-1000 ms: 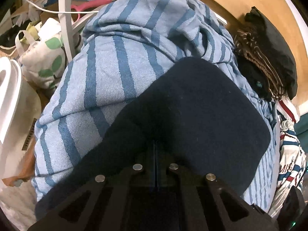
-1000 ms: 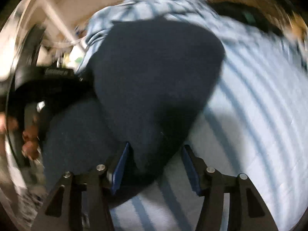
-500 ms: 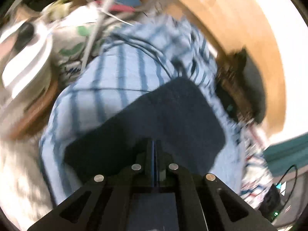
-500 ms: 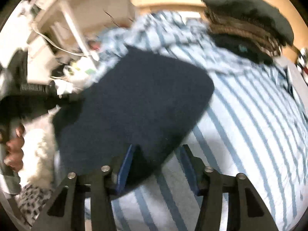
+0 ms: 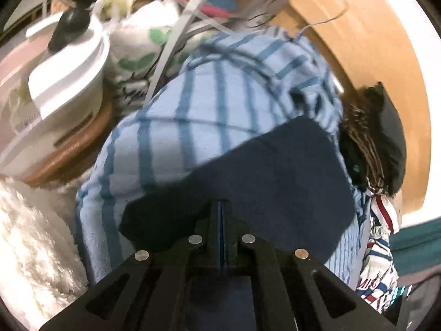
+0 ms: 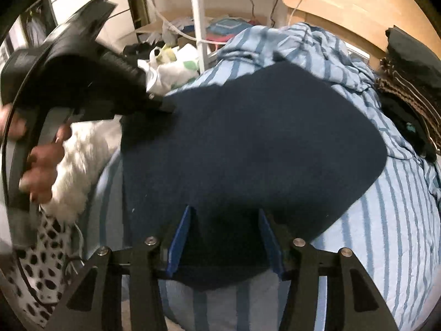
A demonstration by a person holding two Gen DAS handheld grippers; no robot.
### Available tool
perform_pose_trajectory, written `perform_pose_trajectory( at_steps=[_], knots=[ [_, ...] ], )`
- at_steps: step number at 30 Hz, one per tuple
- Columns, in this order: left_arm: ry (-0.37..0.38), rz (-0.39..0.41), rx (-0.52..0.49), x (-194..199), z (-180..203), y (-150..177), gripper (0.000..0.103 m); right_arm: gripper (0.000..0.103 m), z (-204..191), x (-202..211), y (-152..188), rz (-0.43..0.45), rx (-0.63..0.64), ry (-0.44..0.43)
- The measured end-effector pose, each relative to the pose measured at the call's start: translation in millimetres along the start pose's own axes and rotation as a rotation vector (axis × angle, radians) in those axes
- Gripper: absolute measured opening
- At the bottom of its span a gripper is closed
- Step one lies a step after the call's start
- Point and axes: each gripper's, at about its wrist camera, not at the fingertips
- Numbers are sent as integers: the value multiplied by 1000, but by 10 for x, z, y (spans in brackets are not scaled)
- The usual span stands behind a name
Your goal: Fold clothes
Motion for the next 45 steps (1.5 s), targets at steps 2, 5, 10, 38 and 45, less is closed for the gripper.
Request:
perform_pose_trajectory(
  at_steps=[2, 5, 10, 38, 45],
  knots=[
    [14, 10, 5, 30, -64, 36, 3, 57, -30, -9, 59, -1, -4, -14],
    [24, 15, -6, 39, -109, 67, 3, 57, -33, -15, 104, -9, -11, -32],
    [35, 12, -18, -31, -142, 63, 3, 57, -9, -34, 113, -22, -23, -51],
    [61, -312, 33, -108, -113, 750, 3, 60, 383, -601, -102, -162, -159, -271],
    [166, -233, 41, 184, -43, 660, 3, 63, 463, -539, -49, -169, -184, -313]
  ],
)
Point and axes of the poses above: each gripper's, at about its wrist camera, not at the fingertips, and x roughly against the way its jaws point, z to its right, y to its underside, and after that the axes turned 10 degrees about y, right-handed
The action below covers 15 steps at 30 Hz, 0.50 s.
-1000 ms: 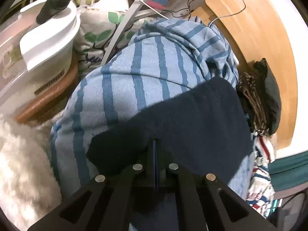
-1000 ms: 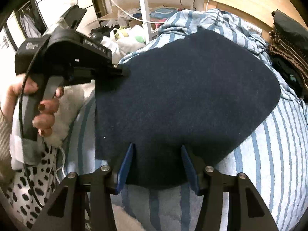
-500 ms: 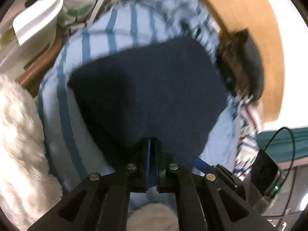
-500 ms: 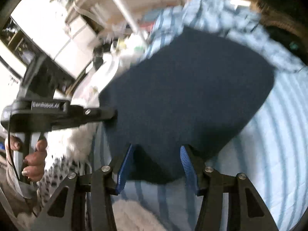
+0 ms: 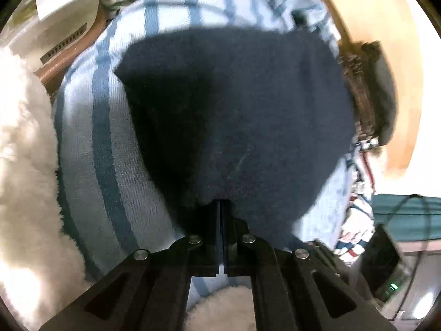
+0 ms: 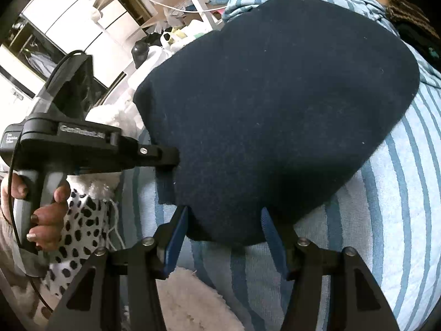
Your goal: Fold clothes
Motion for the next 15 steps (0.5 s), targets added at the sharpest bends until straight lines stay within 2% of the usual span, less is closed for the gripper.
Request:
perform_pose_trajectory(
  at_steps=[2, 4, 5, 6, 7, 10, 12, 13, 15],
  knots=[
    [35, 87, -61, 253, 128, -85, 3, 67, 173, 177, 92, 19, -90, -85],
    [11, 202, -114, 488, 223, -219, 6, 73, 368, 225, 98, 26, -188, -140],
    [-18, 238, -123, 549, 229, -293, 20, 75, 468, 233, 104, 28, -237, -156],
    [-62, 240, -117, 537, 214, -393, 33, 76, 568, 242, 111, 30, -287, -172],
    [-75, 220, -104, 494, 178, -470, 57, 76, 645, 217, 113, 23, -323, -188],
    [-119, 185, -89, 326, 100, -644, 59, 76, 761, 116, 112, 29, -406, -255],
    [-198, 207, -112, 238, 35, -710, 57, 76, 737, 47, 106, 32, -429, -274],
    [-244, 209, -114, 188, -30, -734, 46, 75, 714, 15, 102, 30, -433, -267],
    [-243, 182, -85, 107, -180, -786, 40, 66, 665, -112, 95, -1, -437, -270]
  ],
)
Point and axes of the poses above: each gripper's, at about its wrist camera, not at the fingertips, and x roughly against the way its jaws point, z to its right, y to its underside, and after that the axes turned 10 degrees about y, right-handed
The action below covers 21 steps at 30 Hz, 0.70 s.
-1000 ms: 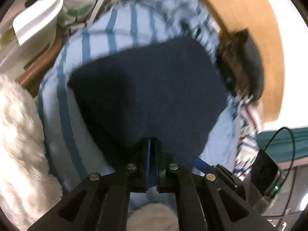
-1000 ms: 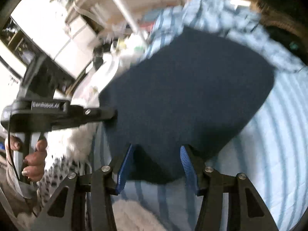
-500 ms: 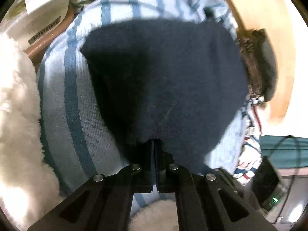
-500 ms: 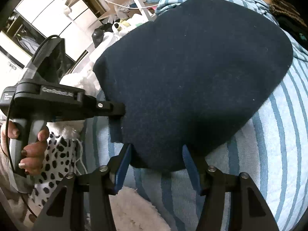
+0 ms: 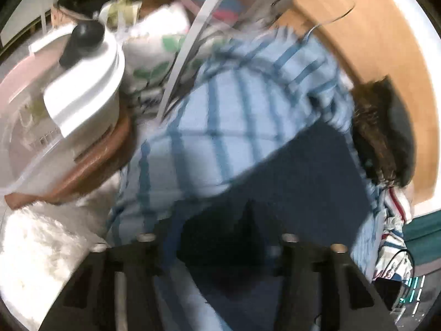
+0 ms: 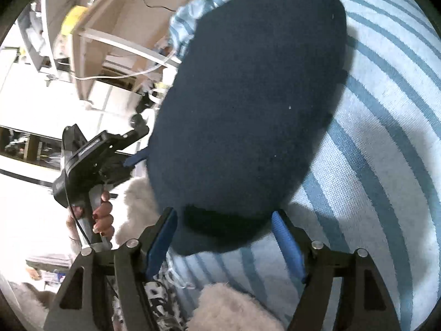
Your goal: Fold clothes
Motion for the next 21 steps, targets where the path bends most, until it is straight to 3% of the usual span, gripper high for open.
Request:
perform_pose_trajectory(
  at_steps=[1, 5, 12, 16, 21],
  knots=[
    [6, 3, 12, -22, -63, -10, 40, 58, 5, -64, 7, -18, -7, -17],
    [24, 3, 43, -23, -200, 9, 40, 52, -7, -208, 28, -44, -9, -58],
    [6, 10, 27, -25, -128, 17, 40, 52, -42, -323, 96, -100, -4, -69],
    [7, 53, 52, 144, -83, 107, 42, 54, 1, -251, 187, -106, 4, -68],
    [-63, 86, -3, 365, 146, 228, 43, 63, -55, -249, 128, -106, 29, -52]
  ],
)
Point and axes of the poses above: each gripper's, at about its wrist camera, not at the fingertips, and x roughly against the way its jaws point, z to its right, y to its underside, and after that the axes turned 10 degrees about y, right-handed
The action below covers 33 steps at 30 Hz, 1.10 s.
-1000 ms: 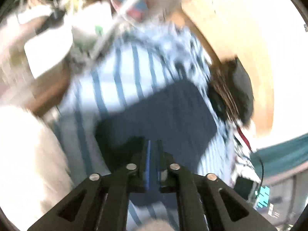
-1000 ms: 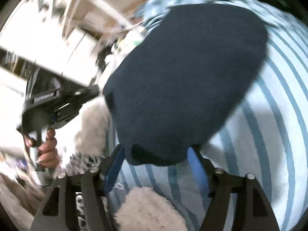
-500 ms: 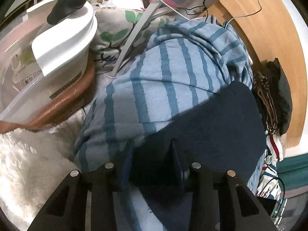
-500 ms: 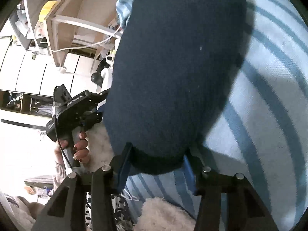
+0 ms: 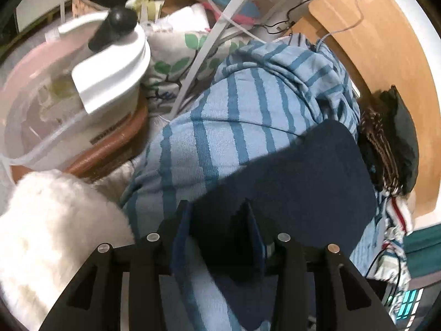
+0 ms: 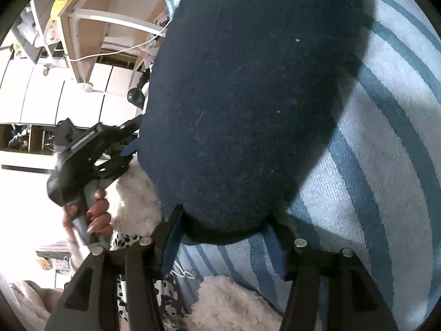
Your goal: Fold clothes
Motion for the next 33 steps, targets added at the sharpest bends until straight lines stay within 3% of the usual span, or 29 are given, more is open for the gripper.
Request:
perform_pose_trajectory(
  at_steps=[2, 5, 10, 13, 21, 28, 33],
  knots=[
    [-7, 15, -34, 77, 94, 43, 43, 71, -17, 52, -12, 14, 7, 25],
    [24, 4, -58, 110, 181, 88, 43, 75, -12, 165, -14, 43, 3, 44],
    [176, 14, 18, 147, 149, 136, 43, 78, 76, 321, -17, 80, -41, 29],
    [159, 19, 42, 162, 150, 134, 59, 78, 134, 343, -31, 87, -72, -5],
    [169, 5, 75, 162, 81, 96, 59, 86, 137, 276, -94, 68, -122, -76],
    [256, -46, 255, 50, -151, 189, 62, 87, 97, 82, -116, 17, -150, -15],
    [274, -88, 308, -52, -199, 276, 63, 89, 66, 21, -91, 31, -150, -2]
  ],
)
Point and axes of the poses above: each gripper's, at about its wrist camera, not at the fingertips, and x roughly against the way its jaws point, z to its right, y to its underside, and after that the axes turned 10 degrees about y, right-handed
